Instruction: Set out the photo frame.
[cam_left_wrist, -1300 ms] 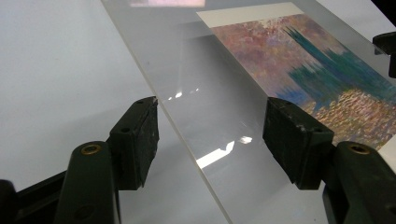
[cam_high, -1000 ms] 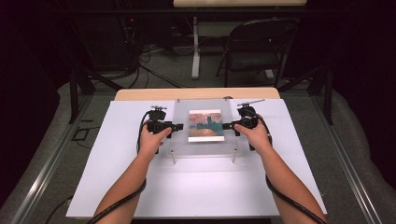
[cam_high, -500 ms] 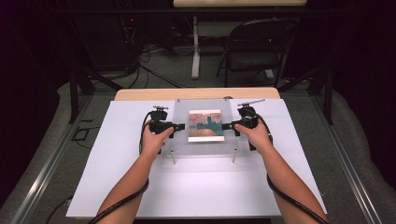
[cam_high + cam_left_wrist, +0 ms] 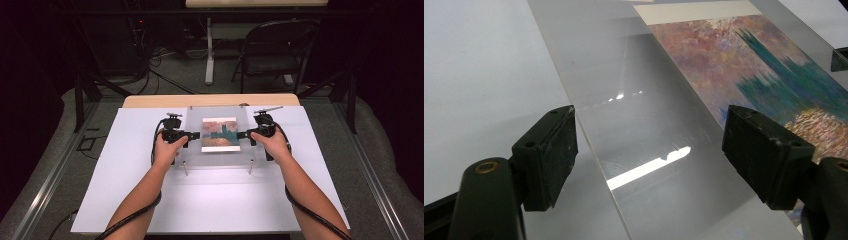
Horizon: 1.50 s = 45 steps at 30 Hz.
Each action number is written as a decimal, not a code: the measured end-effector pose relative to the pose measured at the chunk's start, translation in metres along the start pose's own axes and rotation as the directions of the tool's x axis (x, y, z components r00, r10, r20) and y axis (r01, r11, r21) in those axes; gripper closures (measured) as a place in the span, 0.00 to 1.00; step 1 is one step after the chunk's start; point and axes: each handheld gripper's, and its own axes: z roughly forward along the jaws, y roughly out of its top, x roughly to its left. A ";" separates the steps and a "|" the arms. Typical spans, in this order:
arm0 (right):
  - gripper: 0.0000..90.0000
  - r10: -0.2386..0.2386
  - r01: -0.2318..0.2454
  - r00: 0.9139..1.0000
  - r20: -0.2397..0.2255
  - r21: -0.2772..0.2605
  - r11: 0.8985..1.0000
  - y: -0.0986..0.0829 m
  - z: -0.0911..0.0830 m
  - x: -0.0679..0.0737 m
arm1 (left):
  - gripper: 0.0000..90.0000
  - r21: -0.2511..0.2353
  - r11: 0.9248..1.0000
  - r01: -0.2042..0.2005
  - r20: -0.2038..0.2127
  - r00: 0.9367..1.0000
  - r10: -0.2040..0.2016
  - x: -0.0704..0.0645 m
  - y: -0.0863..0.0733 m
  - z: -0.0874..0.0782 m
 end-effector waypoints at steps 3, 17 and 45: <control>0.26 0.009 -0.009 1.000 -0.003 0.008 1.000 0.001 0.001 -0.001 | 0.23 0.000 1.000 0.008 0.003 1.000 -0.008 0.000 0.001 0.002; 0.24 0.037 -0.037 0.999 -0.029 0.009 0.999 0.002 0.007 -0.002 | 0.19 0.029 0.998 0.064 0.058 0.996 -0.066 0.005 0.002 0.008; 0.24 0.015 -0.015 0.999 0.035 -0.015 1.000 0.003 -0.001 0.013 | 0.20 0.028 0.999 0.033 -0.015 0.999 -0.033 -0.011 0.008 -0.005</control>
